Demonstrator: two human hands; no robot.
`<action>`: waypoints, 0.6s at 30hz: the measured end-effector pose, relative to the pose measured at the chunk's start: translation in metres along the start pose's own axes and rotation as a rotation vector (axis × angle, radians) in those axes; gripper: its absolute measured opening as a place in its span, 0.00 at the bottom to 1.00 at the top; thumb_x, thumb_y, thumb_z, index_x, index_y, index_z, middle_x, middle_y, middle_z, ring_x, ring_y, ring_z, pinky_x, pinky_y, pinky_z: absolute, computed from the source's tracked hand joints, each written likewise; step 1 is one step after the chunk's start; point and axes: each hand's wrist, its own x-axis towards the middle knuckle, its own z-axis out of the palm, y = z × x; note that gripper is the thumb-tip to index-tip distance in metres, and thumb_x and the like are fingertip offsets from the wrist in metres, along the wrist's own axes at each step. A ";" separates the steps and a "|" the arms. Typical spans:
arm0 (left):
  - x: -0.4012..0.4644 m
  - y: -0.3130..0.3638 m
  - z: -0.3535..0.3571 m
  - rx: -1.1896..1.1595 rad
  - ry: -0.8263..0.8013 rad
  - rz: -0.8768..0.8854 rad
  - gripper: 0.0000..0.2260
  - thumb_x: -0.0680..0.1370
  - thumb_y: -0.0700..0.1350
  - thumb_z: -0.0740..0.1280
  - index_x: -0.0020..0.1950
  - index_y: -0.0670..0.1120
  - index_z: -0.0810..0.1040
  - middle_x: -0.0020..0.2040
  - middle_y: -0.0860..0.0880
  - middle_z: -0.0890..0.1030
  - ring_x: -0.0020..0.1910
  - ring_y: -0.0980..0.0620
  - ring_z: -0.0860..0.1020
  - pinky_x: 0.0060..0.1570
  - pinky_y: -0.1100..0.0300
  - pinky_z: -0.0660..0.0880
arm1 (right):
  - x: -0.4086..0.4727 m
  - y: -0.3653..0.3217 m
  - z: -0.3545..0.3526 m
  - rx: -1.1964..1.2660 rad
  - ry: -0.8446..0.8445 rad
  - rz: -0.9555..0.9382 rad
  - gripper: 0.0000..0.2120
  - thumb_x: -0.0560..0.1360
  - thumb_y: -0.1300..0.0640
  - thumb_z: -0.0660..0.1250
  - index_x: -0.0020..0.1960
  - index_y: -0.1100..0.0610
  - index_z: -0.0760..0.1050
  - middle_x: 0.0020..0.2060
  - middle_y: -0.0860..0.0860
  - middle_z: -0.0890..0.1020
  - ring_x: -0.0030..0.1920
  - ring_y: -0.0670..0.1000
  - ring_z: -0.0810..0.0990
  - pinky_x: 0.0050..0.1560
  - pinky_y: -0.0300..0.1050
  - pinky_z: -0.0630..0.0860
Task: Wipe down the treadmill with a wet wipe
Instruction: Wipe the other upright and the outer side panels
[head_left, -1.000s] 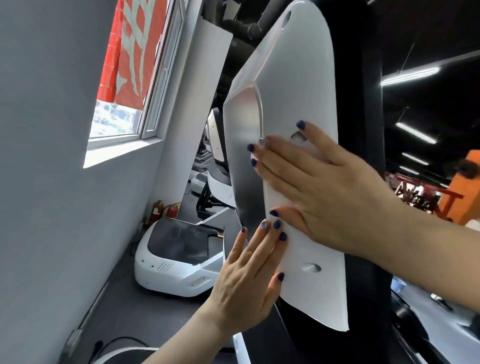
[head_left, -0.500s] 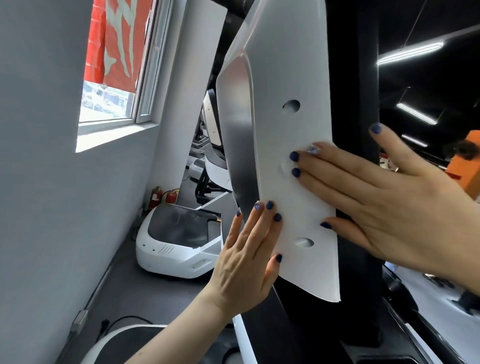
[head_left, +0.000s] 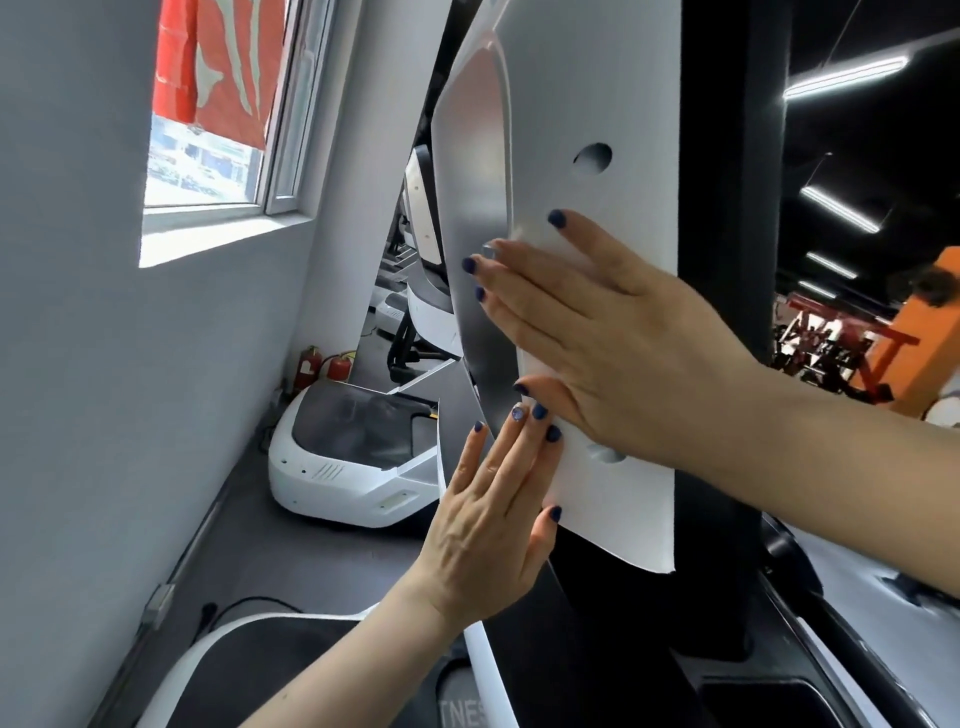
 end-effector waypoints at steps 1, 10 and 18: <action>0.000 0.000 0.000 -0.002 -0.002 -0.006 0.33 0.79 0.45 0.63 0.80 0.43 0.52 0.83 0.46 0.50 0.82 0.47 0.50 0.80 0.48 0.48 | -0.001 0.002 0.001 -0.006 0.008 0.004 0.35 0.82 0.41 0.34 0.82 0.62 0.47 0.81 0.61 0.52 0.81 0.61 0.50 0.76 0.63 0.35; -0.005 0.003 0.002 -0.002 -0.017 0.000 0.31 0.79 0.45 0.62 0.80 0.40 0.56 0.84 0.49 0.44 0.82 0.48 0.49 0.80 0.48 0.47 | -0.073 0.009 0.002 0.153 0.059 0.057 0.31 0.84 0.46 0.44 0.82 0.63 0.47 0.81 0.58 0.52 0.81 0.55 0.49 0.79 0.59 0.37; -0.016 0.007 0.001 0.000 -0.057 0.019 0.34 0.79 0.45 0.63 0.81 0.44 0.52 0.84 0.49 0.46 0.82 0.48 0.51 0.80 0.47 0.49 | -0.093 0.002 -0.003 0.320 0.059 0.119 0.30 0.84 0.47 0.47 0.82 0.60 0.52 0.82 0.55 0.53 0.81 0.54 0.51 0.80 0.57 0.38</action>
